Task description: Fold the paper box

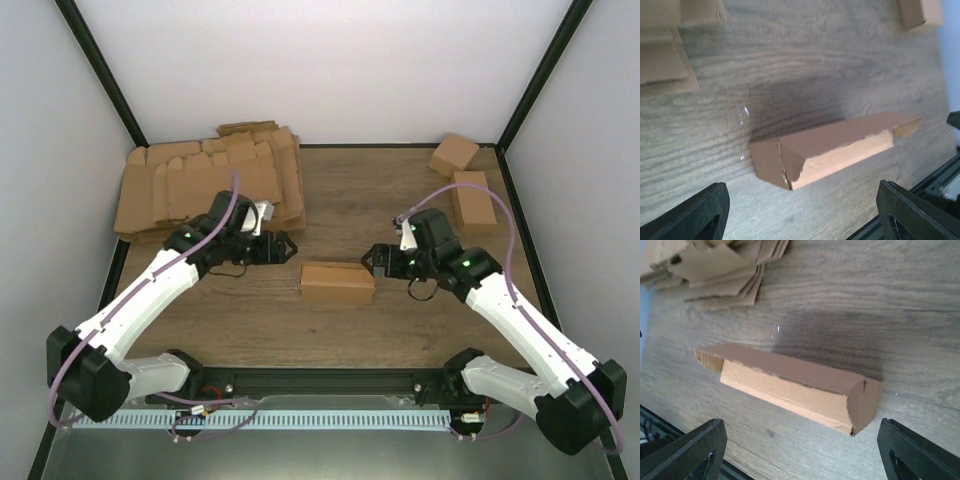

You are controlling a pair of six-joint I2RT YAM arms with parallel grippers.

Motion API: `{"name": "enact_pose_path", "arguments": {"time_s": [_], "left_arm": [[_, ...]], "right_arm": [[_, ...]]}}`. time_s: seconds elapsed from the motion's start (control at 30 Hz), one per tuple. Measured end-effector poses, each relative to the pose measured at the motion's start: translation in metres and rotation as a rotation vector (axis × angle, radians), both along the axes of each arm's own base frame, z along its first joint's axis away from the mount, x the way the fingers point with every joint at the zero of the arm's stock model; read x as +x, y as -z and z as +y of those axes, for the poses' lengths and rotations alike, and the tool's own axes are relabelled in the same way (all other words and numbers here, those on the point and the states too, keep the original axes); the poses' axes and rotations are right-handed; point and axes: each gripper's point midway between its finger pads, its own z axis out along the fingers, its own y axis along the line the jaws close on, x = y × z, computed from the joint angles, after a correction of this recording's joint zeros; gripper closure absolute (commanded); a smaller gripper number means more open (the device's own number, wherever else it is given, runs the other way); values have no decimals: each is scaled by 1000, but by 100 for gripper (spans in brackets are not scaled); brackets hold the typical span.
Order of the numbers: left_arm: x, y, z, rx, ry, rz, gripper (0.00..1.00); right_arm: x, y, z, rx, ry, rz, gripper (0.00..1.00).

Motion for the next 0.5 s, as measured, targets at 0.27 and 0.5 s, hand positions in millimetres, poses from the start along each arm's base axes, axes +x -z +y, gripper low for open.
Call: {"name": "enact_pose_path", "arguments": {"time_s": [0.27, 0.5], "left_arm": [[15, -14, 1, -188, -27, -20, 15], [11, 21, -3, -230, -17, 83, 21]], "right_arm": [[14, -13, -3, 188, 2, 10, 17], [17, 13, -11, 194, 51, 97, 27]]}}
